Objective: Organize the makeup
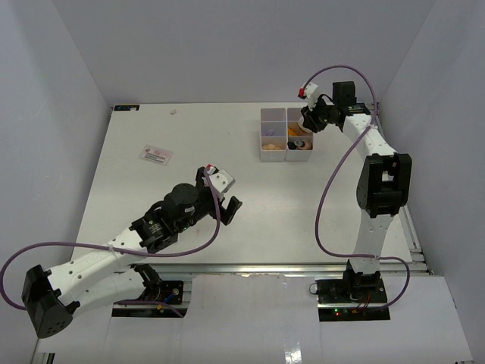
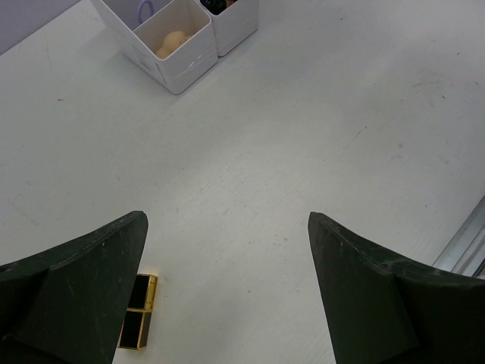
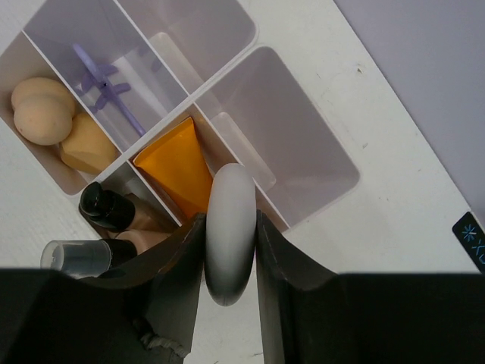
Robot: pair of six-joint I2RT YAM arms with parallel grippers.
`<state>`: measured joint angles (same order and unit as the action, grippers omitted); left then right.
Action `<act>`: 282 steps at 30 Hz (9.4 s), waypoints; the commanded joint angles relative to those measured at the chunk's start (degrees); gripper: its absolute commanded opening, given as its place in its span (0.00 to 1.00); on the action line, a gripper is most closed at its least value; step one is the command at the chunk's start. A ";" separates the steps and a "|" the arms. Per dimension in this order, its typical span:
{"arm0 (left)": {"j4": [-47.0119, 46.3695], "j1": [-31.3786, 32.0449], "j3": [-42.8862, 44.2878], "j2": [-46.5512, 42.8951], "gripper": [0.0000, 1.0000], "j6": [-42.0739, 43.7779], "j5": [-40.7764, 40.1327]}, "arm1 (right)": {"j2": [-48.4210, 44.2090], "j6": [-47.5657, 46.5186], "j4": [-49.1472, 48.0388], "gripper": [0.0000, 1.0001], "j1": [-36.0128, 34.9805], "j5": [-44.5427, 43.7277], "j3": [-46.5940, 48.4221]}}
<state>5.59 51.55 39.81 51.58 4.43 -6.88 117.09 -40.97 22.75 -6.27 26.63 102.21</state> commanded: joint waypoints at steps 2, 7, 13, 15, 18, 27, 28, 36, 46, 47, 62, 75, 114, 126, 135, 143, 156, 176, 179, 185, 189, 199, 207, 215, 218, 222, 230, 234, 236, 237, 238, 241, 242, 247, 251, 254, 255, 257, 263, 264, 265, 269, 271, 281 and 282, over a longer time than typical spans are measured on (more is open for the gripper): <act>-0.27 -0.13 -0.34 0.65 0.98 -1.12 0.05 | 0.43 -6.30 -1.21 0.50 -1.40 -3.37 2.07; -0.33 -0.15 -0.55 1.47 0.98 -2.21 0.88 | -1.23 -5.78 -1.40 0.65 -1.64 -3.04 1.66; 0.21 -1.52 -0.50 3.00 0.98 -8.40 1.83 | -9.12 -1.18 -1.56 0.69 -1.64 -1.79 -0.58; 1.18 -3.64 0.07 4.18 0.98 -12.70 3.11 | -13.59 0.98 -1.61 0.69 -1.55 -0.92 -3.00; 2.10 -8.30 0.59 6.08 0.98 -19.06 8.19 | -21.18 4.44 -1.72 0.71 -1.39 1.71 -9.15; 8.59 -19.52 2.20 6.23 0.98 -32.93 11.92 | -41.22 6.37 8.06 0.78 -0.53 29.96 -30.85; 9.86 -20.57 2.68 6.66 0.98 -33.60 11.49 | -42.67 5.66 10.55 0.78 -0.57 32.56 -33.31; 21.27 -23.78 10.14 15.89 0.98 -26.13 7.96 | -48.66 1.57 12.90 0.78 -0.49 42.21 -47.95; 25.72 -23.86 12.71 29.25 0.89 -20.18 1.55 | -51.62 -0.08 12.94 0.79 0.34 41.42 -51.44; 25.83 -23.86 12.93 29.86 0.88 -19.84 0.55 | -51.68 -0.08 12.94 0.79 0.50 41.53 -51.55; 26.14 -23.86 15.83 37.30 0.82 -17.17 -2.42 | -50.99 0.10 12.94 0.79 2.42 42.38 -52.04; 25.70 -23.86 16.08 41.32 0.62 -17.01 -0.68 | -50.82 0.27 12.94 0.79 3.38 42.98 -52.29; -29.27 -3.42 20.98 44.95 0.01 -38.88 24.87 | -34.23 23.73 10.24 0.94 5.04 51.49 -41.66; -32.19 -1.25 22.85 46.80 0.01 -38.70 22.93 | -33.25 40.46 -5.35 0.88 4.96 41.50 -41.67; -30.76 0.11 24.23 47.48 0.01 -37.24 20.46 | -33.77 53.46 -15.77 0.73 4.01 34.28 -42.36; -27.88 0.79 26.85 48.40 0.01 -34.89 16.47 | -35.69 54.19 -15.71 0.48 1.31 30.20 -43.98; -23.86 1.54 30.07 48.80 0.21 -32.53 10.04 | -37.02 50.49 -11.75 0.14 -0.51 20.53 -42.07; -15.03 1.41 21.98 37.59 0.82 -25.42 5.48 | -36.33 37.30 -11.01 0.08 -2.03 9.17 -35.64; -8.45 0.27 18.65 31.33 0.82 -23.80 4.02 | -34.12 34.71 -12.24 0.08 -2.84 4.58 -33.29; 3.60 -9.55 10.54 15.65 0.82 -22.17 6.76 | -27.61 31.40 -16.64 0.08 -6.93 -3.26 -26.18; 7.64 -16.64 4.91 6.41 0.85 -20.25 6.01 | -21.31 29.31 -17.38 0.08 -8.72 -7.81 -18.40; 9.72 -17.45 0.97 0.03 0.86 -20.34 0.71 | -5.19 26.39 -19.10 0.08 -10.51 -16.78 2.45; 10.24 -17.44 0.79 0.37 0.87 -20.52 -0.79 | 3.43 20.19 -23.12 0.08 -10.33 -23.03 8.17; 10.23 -17.45 0.71 0.37 0.88 -20.61 -1.12 | 4.28 18.10 -27.11 0.08 -9.86 -24.29 5.95; 10.23 -17.45 0.62 0.61 0.88 -20.64 -1.08 | 4.84 17.33 -27.80 0.08 -9.62 -24.82 5.84; 10.28 -17.45 0.53 0.84 0.88 -20.78 -1.27 | 5.70 16.89 -28.64 0.14 -9.19 -25.26 5.65; 10.22 -17.45 0.26 1.36 0.89 -21.62 -1.73 | 7.21 17.81 -29.15 0.34 -7.65 -24.80 5.53; 10.16 -17.45 0.09 1.77 0.90 -22.52 -1.99 | 7.52 18.54 -29.07 0.41 -6.87 -23.59 5.08; 10.23 -17.58 -0.04 1.77 0.90 -23.13 -1.93 | 7.19 18.95 -29.01 0.49 -6.67 -22.99 4.68; 10.28 -17.69 -0.11 1.77 0.90 -23.47 -1.72 | 6.83 19.06 -28.94 0.53 -6.62 -22.72 4.34; 10.35 -17.80 -0.14 1.77 0.90 -23.83 -1.44 | 6.40 19.17 -28.87 0.56 -6.59 -22.50 3.98; 10.57 -18.41 -0.17 1.69 0.90 -24.94 -0.13 | 4.46 19.59 -28.55 0.65 -6.48 -21.40 2.85; 10.58 -18.87 -0.40 1.46 0.90 -25.92 0.32 | 3.84 20.07 -28.01 0.66 -6.47 -21.13 2.51; 11.38 -20.84 -1.21 0.70 0.90 -31.35 2.97 | -5.90 21.84 -20.29 0.73 -4.82 -9.47 -0.95; 15.34 -21.83 -1.21 1.05 0.88 -39.11 1.96 | -15.29 16.48 -4.87 0.78 -3.75 20.49 -8.29; 20.11 -22.93 -0.54 1.91 0.92 -46.44 -0.42 | -23.15 14.05 1.07 0.79 -3.83 33.23 -19.99; 21.66 -23.50 -0.33 2.32 0.93 -49.86 -1.04 | -24.77 12.96 1.81 0.79 -3.83 36.34 -24.04; 24.89 -24.64 0.93 3.24 0.93 -56.02 -2.35 | -29.76 10.90 3.99 0.80 -3.83 39.04 -30.42; 35.36 -34.03 7.43 13.39 0.86 -74.10 -4.69 | -34.57 7.59 6.15 0.80 -2.59 39.05 -38.76; 35.65 -34.97 8.09 15.85 0.84 -75.73 -4.59 | -34.62 7.63 7.02 0.80 -2.31 39.15 -38.59; 35.80 -35.84 8.69 17.13 0.84 -76.57 -4.67 | -34.69 7.66 7.86 0.80 -2.12 39.28 -38.41; 34.76 -38.44 11.81 23.35 0.78 -80.04 -4.93 | -36.01 6.58 9.04 0.81 -1.32 40.54 -39.10; 34.52 -39.30 14.08 27.50 0.75 -80.34 -4.08 | -36.55 6.31 8.98 0.81 -0.91 40.69 -39.34; 34.50 -40.06 21.82 42.36 0.70 -81.86 -2.70 | -37.48 5.45 9.68 0.81 0.73 43.07 -39.81; 34.56 -40.18 22.44 42.87 0.69 -81.86 -2.70 | -37.60 5.39 9.69 0.81 0.74 43.14 -39.81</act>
<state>39.36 11.75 57.93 92.38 -73.86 -9.89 81.34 -34.25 31.57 -6.09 66.68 62.78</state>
